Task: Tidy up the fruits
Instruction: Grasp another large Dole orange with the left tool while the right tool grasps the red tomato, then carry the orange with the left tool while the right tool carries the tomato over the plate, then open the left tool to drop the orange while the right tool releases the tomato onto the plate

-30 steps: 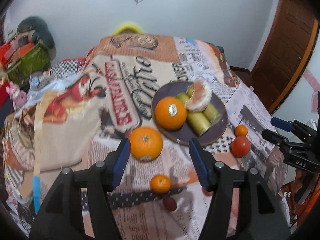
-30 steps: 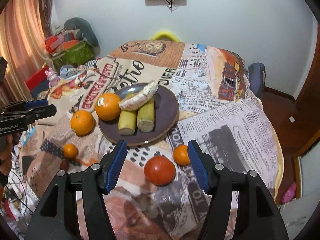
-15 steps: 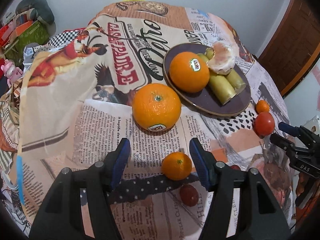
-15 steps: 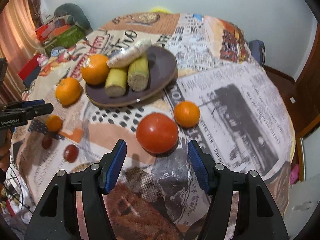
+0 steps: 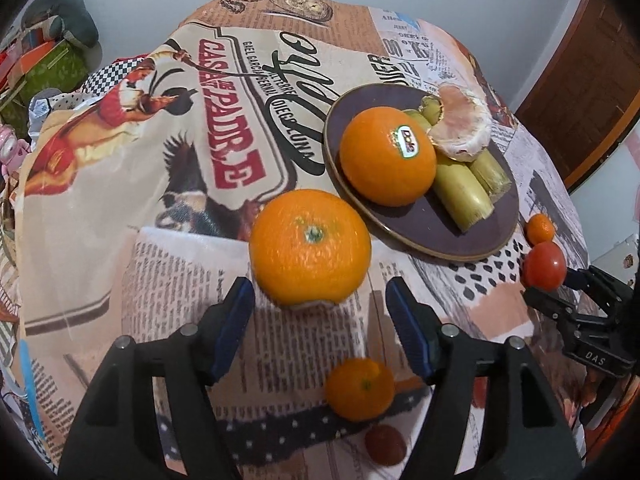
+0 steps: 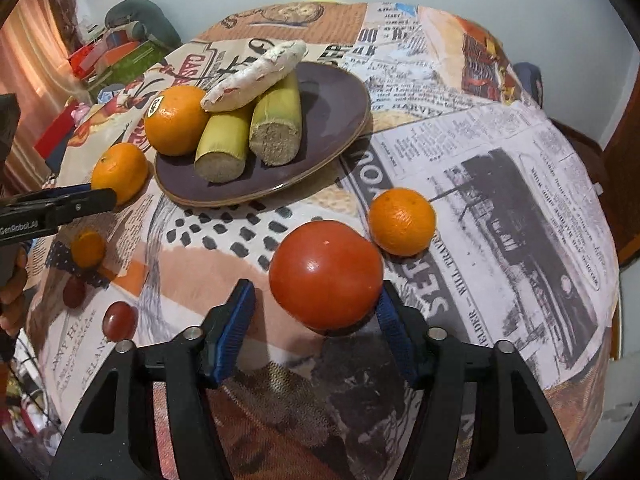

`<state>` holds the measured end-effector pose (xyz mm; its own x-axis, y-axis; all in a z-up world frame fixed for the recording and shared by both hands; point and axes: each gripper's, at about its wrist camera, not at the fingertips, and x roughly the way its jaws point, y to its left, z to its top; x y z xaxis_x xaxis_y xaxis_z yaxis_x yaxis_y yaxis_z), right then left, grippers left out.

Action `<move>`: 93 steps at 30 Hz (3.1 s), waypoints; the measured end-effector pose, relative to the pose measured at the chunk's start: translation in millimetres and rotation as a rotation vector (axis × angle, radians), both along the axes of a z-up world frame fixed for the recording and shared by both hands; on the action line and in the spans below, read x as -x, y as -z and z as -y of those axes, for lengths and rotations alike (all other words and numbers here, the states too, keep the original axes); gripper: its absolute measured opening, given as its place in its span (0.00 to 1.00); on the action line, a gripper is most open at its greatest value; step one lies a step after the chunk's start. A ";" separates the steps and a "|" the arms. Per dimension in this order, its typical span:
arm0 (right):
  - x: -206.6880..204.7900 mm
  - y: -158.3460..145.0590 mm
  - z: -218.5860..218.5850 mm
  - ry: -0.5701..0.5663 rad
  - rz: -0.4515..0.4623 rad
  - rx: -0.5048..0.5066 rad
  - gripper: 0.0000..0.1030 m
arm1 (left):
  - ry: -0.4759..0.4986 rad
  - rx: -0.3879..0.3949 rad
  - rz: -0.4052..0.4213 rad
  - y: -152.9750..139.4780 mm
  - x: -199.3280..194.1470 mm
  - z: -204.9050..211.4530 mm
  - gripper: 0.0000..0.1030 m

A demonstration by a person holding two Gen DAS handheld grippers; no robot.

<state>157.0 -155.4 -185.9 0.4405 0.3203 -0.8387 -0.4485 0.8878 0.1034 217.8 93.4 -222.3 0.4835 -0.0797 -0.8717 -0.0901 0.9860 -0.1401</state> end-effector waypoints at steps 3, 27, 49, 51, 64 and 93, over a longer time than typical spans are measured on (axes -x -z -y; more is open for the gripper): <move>-2.7 -0.9 3.4 0.000 -0.009 -0.015 0.45 | -0.018 0.004 -0.011 5.2 -7.3 -2.6 0.69; -12.7 -14.0 5.1 0.009 0.015 -0.054 0.44 | -0.009 -0.078 0.052 -2.9 -12.6 8.5 0.63; -60.2 -50.0 -8.0 -0.003 0.134 -0.091 0.44 | -0.006 -0.043 0.180 -60.2 -30.0 11.5 0.63; -65.1 -49.1 -10.3 -0.007 0.133 -0.091 0.44 | 0.000 -0.048 0.192 -64.7 -37.0 14.5 0.63; -98.3 -43.5 -25.1 0.006 0.135 -0.090 0.44 | -0.021 -0.016 0.190 -58.6 -94.7 23.5 0.63; -115.4 -22.3 -31.7 -0.015 0.072 -0.065 0.46 | 0.017 -0.096 0.132 -19.2 -134.9 34.0 0.66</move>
